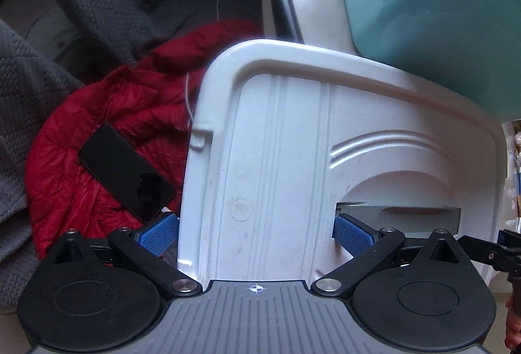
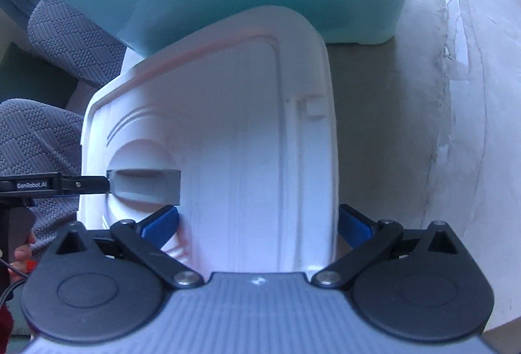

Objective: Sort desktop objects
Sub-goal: 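Close right tool on the lid rim while left tool grips the lid handle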

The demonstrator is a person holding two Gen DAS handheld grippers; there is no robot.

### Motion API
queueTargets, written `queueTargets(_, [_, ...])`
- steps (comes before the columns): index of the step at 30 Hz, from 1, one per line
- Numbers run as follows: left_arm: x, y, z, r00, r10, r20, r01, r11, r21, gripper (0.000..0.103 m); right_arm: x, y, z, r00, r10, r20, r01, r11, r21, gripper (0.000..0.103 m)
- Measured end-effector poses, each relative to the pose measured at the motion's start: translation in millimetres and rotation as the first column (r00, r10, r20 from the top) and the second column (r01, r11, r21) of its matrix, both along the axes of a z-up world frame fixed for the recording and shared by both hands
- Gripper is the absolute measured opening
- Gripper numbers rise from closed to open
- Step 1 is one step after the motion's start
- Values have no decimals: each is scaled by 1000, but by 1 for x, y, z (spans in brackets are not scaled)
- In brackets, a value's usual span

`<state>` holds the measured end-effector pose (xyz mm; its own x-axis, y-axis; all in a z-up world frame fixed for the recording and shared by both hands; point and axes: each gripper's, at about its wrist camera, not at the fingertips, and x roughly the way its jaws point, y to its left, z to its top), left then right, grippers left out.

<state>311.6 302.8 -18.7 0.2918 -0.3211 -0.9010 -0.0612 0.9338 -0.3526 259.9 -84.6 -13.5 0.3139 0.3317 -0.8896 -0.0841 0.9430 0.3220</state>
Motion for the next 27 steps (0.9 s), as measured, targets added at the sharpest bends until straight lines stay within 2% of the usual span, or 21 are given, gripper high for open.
queueTargets(6, [2,0,-1,1000,-13,-3,13,1000,-21,103,11,8,6,1000,3,-11,-2,996,87,102])
queueTargets(9, [4,1,-1,1000,-12,10,12,1000,-16,103,7,18,6,999,38,5,-38,998,47,100])
queueTargets(13, [0,2,-3,997,-33,73,35,999,-31,103,4,16,7,1000,16,-3,-16,999,45,98])
queueTargets(15, [-2,-4,1,996,-46,83,46,999,-5,103,2,19,9,1000,9,-6,-9,1000,19,95])
queueTargets(17, [-5,-26,16,987,-125,96,118,990,76,102,-3,25,9,999,42,-16,-41,999,25,95])
queueTargets(18, [-7,-39,24,976,-185,118,181,982,45,101,-6,29,9,997,71,-20,-70,997,34,86])
queueTargets(19, [-11,-54,34,949,-265,171,282,956,-81,101,-8,33,10,995,97,-25,-95,994,44,78])
queueTargets(20, [-13,-66,43,931,-296,212,326,937,-122,93,-13,39,10,996,86,-38,-83,994,70,73])
queueTargets(21, [-12,-75,50,930,-290,227,308,950,-49,93,-12,43,7,996,68,-64,-60,992,114,69])
queueTargets(22, [-9,-79,54,930,-285,232,284,958,38,93,-12,51,5,996,60,-67,-52,992,116,70])
queueTargets(23, [-7,-79,56,943,-240,230,217,969,120,93,-13,61,5,996,41,-74,-33,994,109,72])
queueTargets(25, [-6,-70,55,957,-162,242,118,976,185,93,-16,92,6,997,65,-47,-61,995,77,72])
queueTargets(27, [-6,-55,49,963,-94,254,25,965,262,93,-20,119,4,996,85,-22,-83,994,66,72])
